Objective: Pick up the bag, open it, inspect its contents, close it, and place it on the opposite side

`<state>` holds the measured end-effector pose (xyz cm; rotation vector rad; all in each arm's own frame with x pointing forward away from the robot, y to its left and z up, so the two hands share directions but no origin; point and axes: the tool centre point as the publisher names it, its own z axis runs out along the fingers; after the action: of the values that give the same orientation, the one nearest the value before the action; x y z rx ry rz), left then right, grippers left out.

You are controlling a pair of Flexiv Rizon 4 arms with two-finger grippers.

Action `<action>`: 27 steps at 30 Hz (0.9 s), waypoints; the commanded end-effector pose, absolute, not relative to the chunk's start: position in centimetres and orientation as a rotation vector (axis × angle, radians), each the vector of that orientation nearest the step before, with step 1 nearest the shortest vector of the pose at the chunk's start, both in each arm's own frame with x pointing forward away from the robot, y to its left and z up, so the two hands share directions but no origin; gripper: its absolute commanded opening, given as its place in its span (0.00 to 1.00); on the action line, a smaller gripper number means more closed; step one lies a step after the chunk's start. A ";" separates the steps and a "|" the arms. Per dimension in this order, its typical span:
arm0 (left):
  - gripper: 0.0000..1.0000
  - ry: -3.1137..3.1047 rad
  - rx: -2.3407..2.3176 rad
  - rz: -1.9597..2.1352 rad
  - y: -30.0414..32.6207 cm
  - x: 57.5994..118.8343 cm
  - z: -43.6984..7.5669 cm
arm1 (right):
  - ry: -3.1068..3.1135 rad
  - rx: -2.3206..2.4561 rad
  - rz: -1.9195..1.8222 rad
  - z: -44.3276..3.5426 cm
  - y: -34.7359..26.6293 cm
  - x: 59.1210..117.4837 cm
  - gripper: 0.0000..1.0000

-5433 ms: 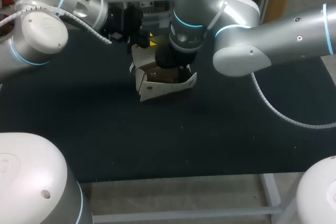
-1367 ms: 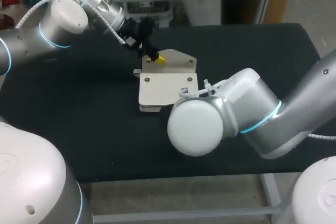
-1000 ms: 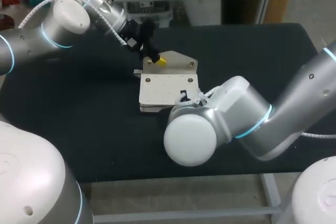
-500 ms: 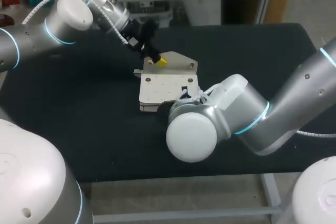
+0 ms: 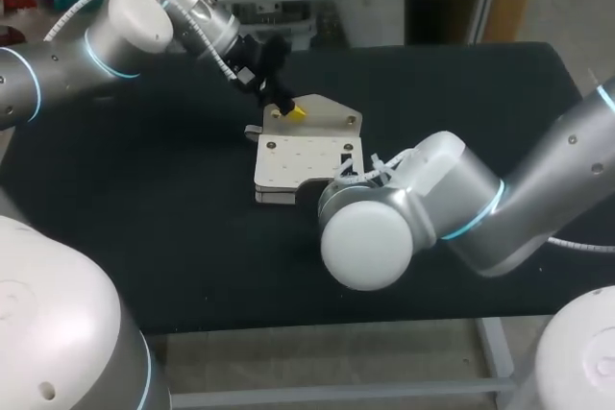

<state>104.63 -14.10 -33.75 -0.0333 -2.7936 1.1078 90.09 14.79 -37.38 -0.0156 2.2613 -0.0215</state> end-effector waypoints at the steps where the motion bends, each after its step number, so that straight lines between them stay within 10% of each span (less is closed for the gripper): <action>1: 0.00 -2.787 -0.035 1.105 -14.1 104.8 -33.9 | 2.253 -0.018 0.000 -37.4 14.6 90.4 0.31; 10: 0.00 -2.785 -0.046 1.101 -14.0 104.6 -33.9 | 2.259 -0.016 0.007 -37.9 15.0 91.1 0.23; 13: 0.00 -2.786 -0.056 1.102 -13.9 104.6 -34.0 | 2.261 -0.013 0.005 -38.0 15.1 91.2 0.00; 27: 0.00 -2.866 -0.426 1.223 -13.6 102.0 -35.0 | 2.267 -0.002 -0.001 -38.4 15.1 90.7 0.00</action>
<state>103.17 -13.91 -34.53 -0.4105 -2.8342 1.1831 90.84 15.00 -37.96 -0.0040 2.2728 -0.0010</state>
